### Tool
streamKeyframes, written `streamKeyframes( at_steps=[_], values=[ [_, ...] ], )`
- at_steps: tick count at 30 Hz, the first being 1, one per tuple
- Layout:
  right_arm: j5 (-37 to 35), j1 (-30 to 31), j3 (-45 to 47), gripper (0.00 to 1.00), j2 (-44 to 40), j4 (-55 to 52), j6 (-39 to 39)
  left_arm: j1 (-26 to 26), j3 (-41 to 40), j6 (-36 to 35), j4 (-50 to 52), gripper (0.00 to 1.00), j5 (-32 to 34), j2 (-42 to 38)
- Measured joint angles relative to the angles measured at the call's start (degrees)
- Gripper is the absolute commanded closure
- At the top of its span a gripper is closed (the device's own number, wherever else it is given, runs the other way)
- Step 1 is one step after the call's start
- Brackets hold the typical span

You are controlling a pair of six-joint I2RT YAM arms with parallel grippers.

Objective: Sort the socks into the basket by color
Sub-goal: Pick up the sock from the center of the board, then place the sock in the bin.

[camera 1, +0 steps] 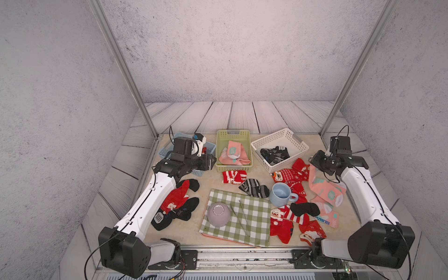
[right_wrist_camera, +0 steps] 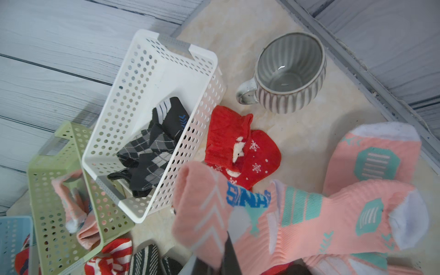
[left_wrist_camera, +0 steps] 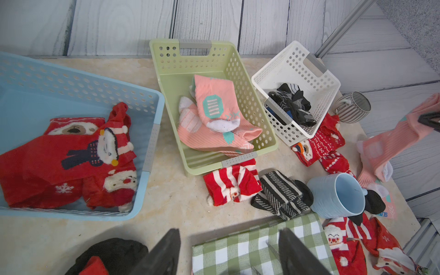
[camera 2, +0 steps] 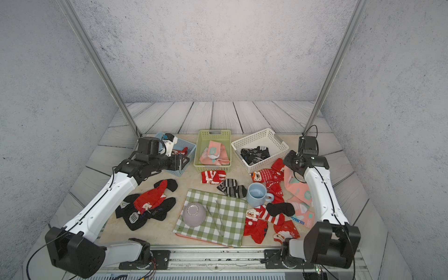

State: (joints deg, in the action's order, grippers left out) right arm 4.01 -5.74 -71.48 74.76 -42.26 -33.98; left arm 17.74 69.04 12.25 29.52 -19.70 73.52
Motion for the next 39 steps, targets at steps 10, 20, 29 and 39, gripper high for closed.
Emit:
streamKeyframes(
  at_steps=[10, 20, 29, 39],
  values=[
    [2.45, 3.32, -8.76, 1.0, -2.12, -1.42, 0.13, 0.0, 0.0, -0.02, 0.02, 0.32, 0.48, 0.0],
    [4.52, 12.31, -28.52, 1.0, 4.26, -0.74, 1.51, 0.0, -1.07, 0.09, -0.02, 0.31, 1.09, -0.83],
    [8.31, 20.52, -45.13, 1.0, 20.35, 3.96, 2.08, 0.0, -1.68, 0.63, 0.0, 0.31, 1.53, -2.05],
    [12.09, 24.74, -64.26, 1.0, 37.48, 7.41, 1.14, 0.0, -1.86, 0.7, 0.28, 0.31, 2.45, -3.8]
  ],
)
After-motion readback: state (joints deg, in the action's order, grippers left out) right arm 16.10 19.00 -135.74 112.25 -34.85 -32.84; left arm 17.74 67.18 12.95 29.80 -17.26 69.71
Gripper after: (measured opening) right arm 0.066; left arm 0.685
